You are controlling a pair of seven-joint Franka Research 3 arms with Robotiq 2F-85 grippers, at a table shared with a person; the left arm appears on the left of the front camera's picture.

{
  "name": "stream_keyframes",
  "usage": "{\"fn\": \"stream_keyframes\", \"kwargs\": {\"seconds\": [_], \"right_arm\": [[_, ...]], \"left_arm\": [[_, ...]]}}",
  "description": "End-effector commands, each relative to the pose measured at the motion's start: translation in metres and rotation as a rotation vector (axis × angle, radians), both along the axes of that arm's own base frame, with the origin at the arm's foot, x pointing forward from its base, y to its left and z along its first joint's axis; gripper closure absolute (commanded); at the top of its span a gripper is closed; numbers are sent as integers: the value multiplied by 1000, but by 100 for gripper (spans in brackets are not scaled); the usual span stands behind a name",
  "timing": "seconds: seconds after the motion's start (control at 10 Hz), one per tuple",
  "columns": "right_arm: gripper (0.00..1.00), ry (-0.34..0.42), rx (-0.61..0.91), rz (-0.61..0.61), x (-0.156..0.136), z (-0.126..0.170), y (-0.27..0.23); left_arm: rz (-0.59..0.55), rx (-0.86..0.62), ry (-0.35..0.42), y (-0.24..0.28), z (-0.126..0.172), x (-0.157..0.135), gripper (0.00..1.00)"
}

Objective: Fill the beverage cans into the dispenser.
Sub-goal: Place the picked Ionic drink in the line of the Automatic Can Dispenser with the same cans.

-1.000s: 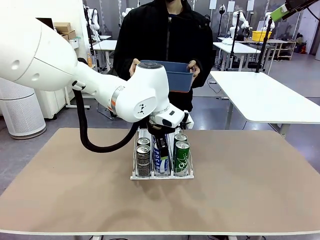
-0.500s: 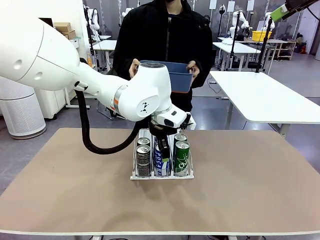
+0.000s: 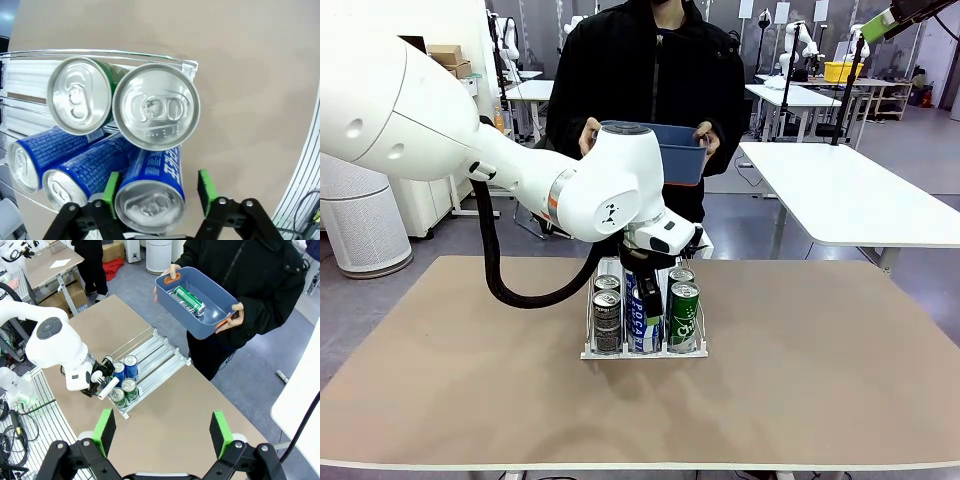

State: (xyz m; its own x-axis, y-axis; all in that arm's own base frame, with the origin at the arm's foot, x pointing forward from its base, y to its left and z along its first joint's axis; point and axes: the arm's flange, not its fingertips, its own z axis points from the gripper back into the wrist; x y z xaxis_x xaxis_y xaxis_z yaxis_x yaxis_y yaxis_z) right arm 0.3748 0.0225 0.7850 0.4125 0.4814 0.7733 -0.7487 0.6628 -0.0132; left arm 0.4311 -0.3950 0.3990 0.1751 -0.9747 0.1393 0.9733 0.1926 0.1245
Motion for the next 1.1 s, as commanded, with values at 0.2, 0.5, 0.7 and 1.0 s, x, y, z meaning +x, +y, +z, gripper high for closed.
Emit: {"fn": "stream_keyframes", "kwargs": {"seconds": [0.2, 0.5, 0.7, 1.0], "right_arm": [[0, -4, 3, -6, 0, -2, 0], [0, -4, 3, -6, 0, -2, 0], [0, -4, 3, -6, 0, -2, 0], [0, -4, 3, -6, 0, -2, 0]], "left_arm": [[125, -39, -34, 9, 43, -14, 0], [188, -69, -45, 13, 60, -22, 0], [228, -80, -54, 17, 64, -26, 0], [207, -72, -57, 9, 68, -19, 0]]}}
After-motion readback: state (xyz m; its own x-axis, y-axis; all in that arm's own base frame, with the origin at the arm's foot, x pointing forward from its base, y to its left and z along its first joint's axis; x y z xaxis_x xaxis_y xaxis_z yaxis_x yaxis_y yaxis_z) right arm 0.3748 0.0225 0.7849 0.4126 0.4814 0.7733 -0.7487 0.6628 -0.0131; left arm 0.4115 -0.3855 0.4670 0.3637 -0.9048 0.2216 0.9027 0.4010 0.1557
